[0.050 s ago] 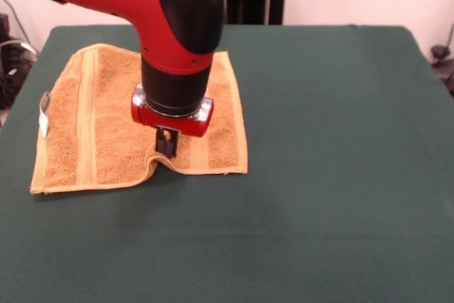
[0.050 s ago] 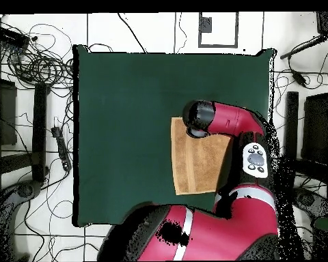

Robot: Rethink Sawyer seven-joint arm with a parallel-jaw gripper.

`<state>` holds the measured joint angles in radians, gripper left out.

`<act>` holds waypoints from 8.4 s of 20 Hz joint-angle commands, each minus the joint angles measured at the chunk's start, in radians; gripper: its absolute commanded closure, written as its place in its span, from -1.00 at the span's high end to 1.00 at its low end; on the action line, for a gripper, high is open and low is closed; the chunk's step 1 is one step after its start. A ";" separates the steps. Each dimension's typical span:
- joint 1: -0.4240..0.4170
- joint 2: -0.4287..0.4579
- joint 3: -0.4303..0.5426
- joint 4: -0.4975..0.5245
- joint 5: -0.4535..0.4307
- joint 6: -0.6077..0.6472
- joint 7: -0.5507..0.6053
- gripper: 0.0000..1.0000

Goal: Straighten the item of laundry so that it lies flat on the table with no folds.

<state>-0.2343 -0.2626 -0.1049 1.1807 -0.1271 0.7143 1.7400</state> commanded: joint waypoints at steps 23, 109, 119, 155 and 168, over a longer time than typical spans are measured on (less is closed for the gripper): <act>0.002 -0.132 0.250 0.120 -0.005 0.074 -0.021 -1.00; 0.006 -0.059 0.177 0.187 -0.062 0.035 0.087 -1.00; 0.015 -0.021 0.167 0.186 -0.070 -0.043 0.102 -1.00; 0.029 -0.033 0.093 0.426 -0.100 -0.305 0.121 -1.00; 0.056 0.173 0.158 0.238 -0.033 -0.379 0.156 -1.00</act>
<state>-0.2232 -0.3469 -0.0324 1.4395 -0.1777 0.4238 1.7400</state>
